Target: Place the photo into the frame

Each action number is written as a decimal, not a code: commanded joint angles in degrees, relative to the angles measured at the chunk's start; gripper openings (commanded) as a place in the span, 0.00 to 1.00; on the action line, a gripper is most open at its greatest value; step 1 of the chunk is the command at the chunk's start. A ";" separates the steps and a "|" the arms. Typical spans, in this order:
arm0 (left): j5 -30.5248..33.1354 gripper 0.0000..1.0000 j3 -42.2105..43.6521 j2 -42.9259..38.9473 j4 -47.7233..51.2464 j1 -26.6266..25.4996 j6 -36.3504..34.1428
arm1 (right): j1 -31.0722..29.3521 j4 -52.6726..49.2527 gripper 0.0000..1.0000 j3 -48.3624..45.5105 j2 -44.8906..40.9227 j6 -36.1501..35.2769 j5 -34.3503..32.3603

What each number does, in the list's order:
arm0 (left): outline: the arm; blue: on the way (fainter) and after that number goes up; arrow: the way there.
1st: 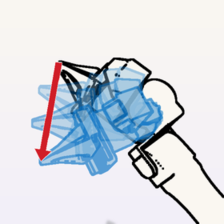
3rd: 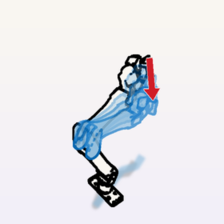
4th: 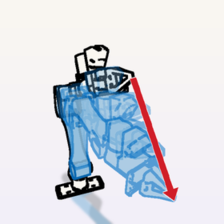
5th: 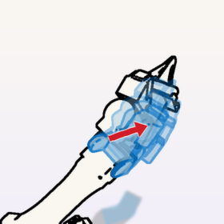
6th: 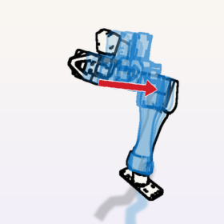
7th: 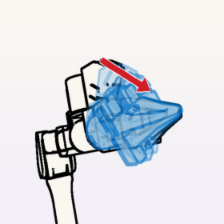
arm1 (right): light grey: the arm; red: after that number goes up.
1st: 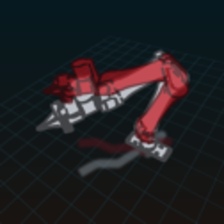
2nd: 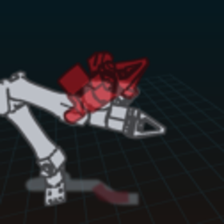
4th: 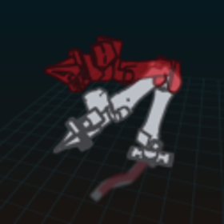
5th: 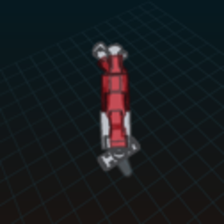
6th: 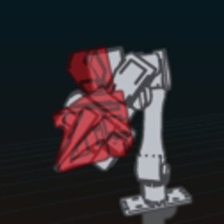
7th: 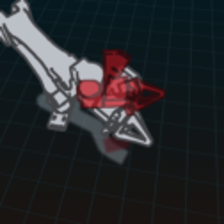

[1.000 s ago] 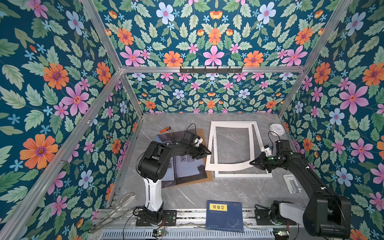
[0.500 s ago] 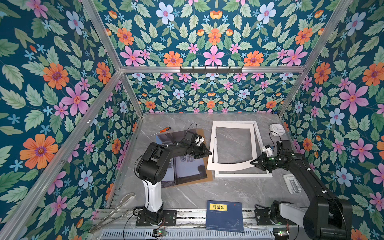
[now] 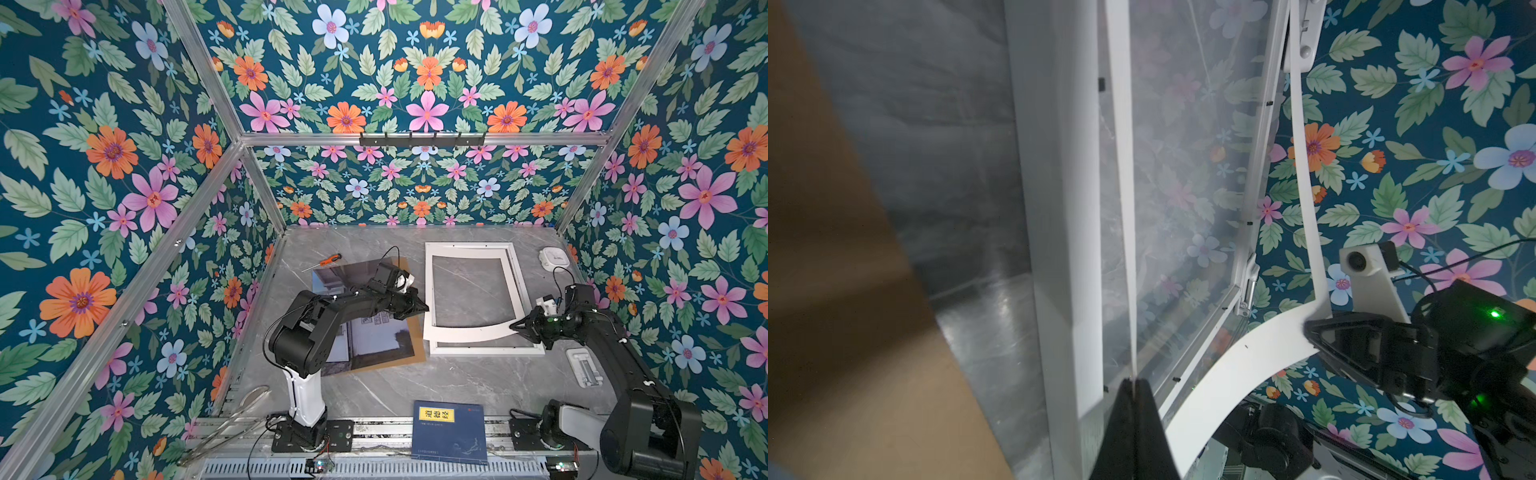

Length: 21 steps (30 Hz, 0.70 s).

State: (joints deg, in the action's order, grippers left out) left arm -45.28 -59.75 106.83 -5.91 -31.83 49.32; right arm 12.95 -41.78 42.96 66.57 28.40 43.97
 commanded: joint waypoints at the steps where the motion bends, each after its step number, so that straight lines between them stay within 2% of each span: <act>1: 1.04 0.01 -1.31 0.13 -1.87 -0.83 1.69 | 1.01 -0.54 0.12 0.41 -0.18 -0.04 0.15; 7: 2.01 0.00 -2.18 1.20 -2.53 -2.07 2.89 | 4.09 -0.10 0.11 0.41 0.75 -0.73 0.95; 21: 3.09 0.00 -2.83 2.94 -5.40 -2.88 5.12 | 4.45 2.13 0.13 2.74 4.80 -0.64 -0.70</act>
State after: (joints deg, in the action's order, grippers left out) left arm -43.31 -62.39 109.60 -8.38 -34.59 53.87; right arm 17.41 -40.18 45.28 71.20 28.32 44.40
